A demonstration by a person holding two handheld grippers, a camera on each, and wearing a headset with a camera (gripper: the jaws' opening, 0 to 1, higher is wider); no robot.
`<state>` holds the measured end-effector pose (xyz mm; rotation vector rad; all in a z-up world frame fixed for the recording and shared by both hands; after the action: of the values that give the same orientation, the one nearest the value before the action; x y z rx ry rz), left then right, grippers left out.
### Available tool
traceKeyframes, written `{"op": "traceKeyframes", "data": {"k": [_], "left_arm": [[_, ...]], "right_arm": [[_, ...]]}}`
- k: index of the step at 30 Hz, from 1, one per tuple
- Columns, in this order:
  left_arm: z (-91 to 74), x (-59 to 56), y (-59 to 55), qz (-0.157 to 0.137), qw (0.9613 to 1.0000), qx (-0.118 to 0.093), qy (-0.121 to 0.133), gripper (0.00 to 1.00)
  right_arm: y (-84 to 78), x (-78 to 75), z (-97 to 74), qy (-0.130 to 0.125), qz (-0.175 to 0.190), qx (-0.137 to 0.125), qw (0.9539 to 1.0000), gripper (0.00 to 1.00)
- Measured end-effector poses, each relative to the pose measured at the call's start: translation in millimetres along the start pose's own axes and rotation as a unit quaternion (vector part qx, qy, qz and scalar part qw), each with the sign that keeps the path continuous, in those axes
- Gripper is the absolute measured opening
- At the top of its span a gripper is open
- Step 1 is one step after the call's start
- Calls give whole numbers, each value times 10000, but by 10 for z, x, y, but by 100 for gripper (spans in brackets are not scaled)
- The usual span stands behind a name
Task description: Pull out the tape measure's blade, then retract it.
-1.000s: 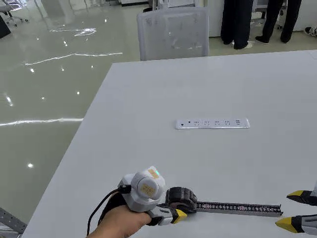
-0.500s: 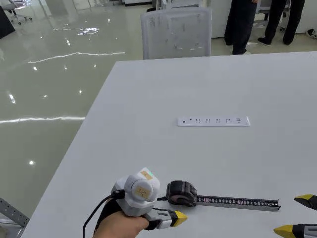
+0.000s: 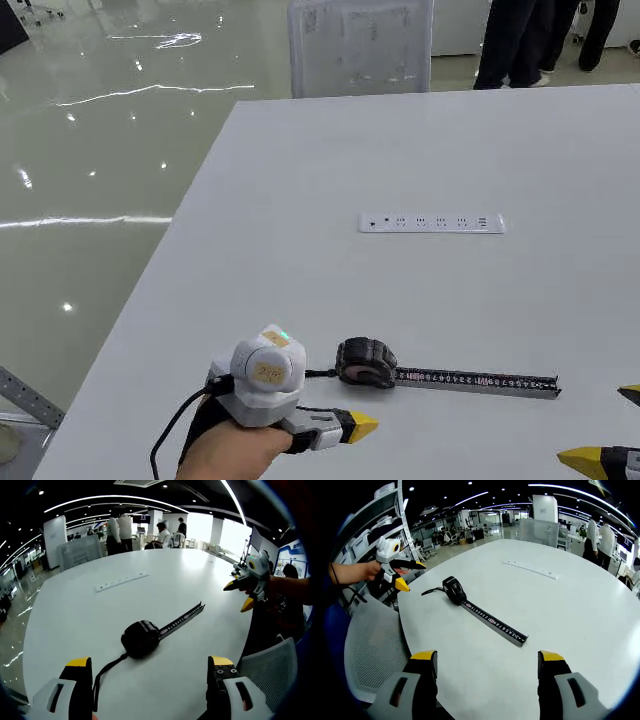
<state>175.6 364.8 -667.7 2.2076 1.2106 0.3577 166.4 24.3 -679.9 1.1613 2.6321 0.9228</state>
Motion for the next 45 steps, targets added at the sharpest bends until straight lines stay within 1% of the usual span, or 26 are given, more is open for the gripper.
{"op": "traceKeyframes", "data": {"k": [5, 10, 12, 14, 18, 20, 24, 31, 33, 41, 42, 45], "left_arm": [[-98, -59, -18, -92, 10000, -34, 9, 92], [-185, -75, -23, -190, 9998, -80, 65, 93], [-220, -78, -29, -224, 9997, -90, 53, 94], [-270, -84, -24, -299, 9994, -133, 97, 94], [-327, -110, -51, -333, 9993, -114, 97, 94], [-355, -122, -79, -386, 9992, -65, 71, 94], [-429, -130, -120, -438, 9990, -64, 97, 94], [-564, -161, -185, -486, 9987, -72, 95, 96], [-604, -178, -206, -467, 9989, -28, 58, 98], [-775, -187, -241, -377, 9993, -43, 72, 99], [-788, -190, -248, -377, 9993, -26, 45, 100], [-863, -196, -253, -327, 9994, -35, 76, 100]], "right_arm": [[-38, 101, -78, -8, -17, 10, 10000, 82], [-66, 171, -160, -36, 52, -40, 10000, 86], [-69, 192, -192, -63, 81, -49, 9999, 88], [-61, 217, -228, -63, 107, -80, 9999, 91], [-42, 253, -295, -107, 103, -117, 9998, 94], [-20, 262, -339, -164, 118, -158, 9997, 97], [5, 274, -416, -202, 35, -181, 9996, 99], [23, 285, -553, -244, -168, -145, 9995, 100], [25, 294, -594, -247, -218, -121, 9994, 100], [55, 336, -798, -314, -433, -159, 9984, 100], [54, 340, -818, -317, -445, -163, 9984, 100], [32, 344, -875, -342, -504, -132, 9981, 100]]}}
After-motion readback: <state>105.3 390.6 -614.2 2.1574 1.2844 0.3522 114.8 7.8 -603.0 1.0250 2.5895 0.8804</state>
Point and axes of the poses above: the centre of the closed fingertips' face, and the gripper's own axes: z roughly forward along the fingers, x roughly to its left, y roughly out of its top, the point moved 5 cm from there along -z, roughly backward along the fingers, and after that the axes turned 10 degrees about x, right-handed, at the moved point
